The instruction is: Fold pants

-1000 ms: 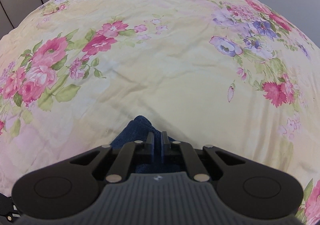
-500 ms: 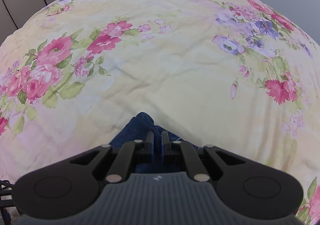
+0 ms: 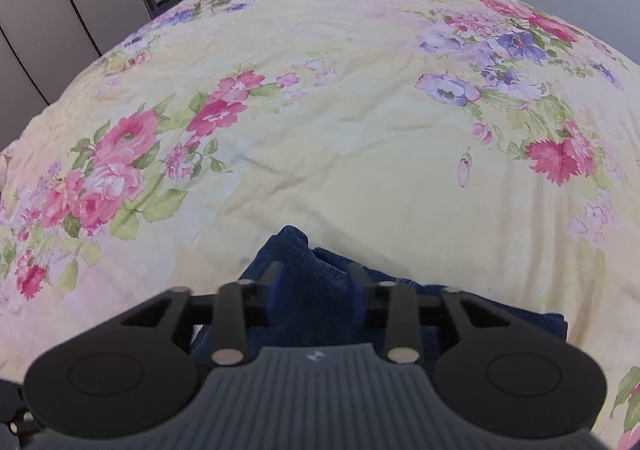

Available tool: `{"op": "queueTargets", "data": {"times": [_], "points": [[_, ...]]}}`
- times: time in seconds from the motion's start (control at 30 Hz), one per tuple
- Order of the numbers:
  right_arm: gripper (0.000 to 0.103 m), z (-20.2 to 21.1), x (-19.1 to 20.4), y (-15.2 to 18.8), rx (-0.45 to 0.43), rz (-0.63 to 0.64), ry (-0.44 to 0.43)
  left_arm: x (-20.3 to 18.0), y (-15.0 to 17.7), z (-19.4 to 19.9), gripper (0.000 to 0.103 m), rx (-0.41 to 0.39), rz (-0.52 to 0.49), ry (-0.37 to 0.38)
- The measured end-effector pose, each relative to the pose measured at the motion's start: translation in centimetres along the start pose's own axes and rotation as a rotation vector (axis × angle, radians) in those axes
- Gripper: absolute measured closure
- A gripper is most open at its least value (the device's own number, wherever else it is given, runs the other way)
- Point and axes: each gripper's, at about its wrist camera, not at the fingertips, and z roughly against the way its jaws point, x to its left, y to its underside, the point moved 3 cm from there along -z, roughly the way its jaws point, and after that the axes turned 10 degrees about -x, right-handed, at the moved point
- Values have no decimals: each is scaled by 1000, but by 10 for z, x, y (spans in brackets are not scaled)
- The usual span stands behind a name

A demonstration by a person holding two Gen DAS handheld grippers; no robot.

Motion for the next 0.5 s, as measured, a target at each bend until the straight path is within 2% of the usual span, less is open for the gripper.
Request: {"op": "queueTargets", "data": {"times": [0.03,0.17,0.23,0.33,0.43,0.5], "points": [[36,11,-6,4,-21,-18,-3,9,-6,0,16,-4,44,2],[25,58,-45,37,-59,-126,16,51,-25,-16,7,45,280,-4],[24,77,-64,56,-68,-184,26,68,-27,-33,7,102,420,16],[22,101,-97,89,-71,-304,41,89,-27,-53,7,115,580,34],[21,110,-125,124,-48,-433,26,101,-31,-74,7,118,647,31],[21,110,-138,143,-36,-505,10,104,-27,-91,7,159,705,68]]}}
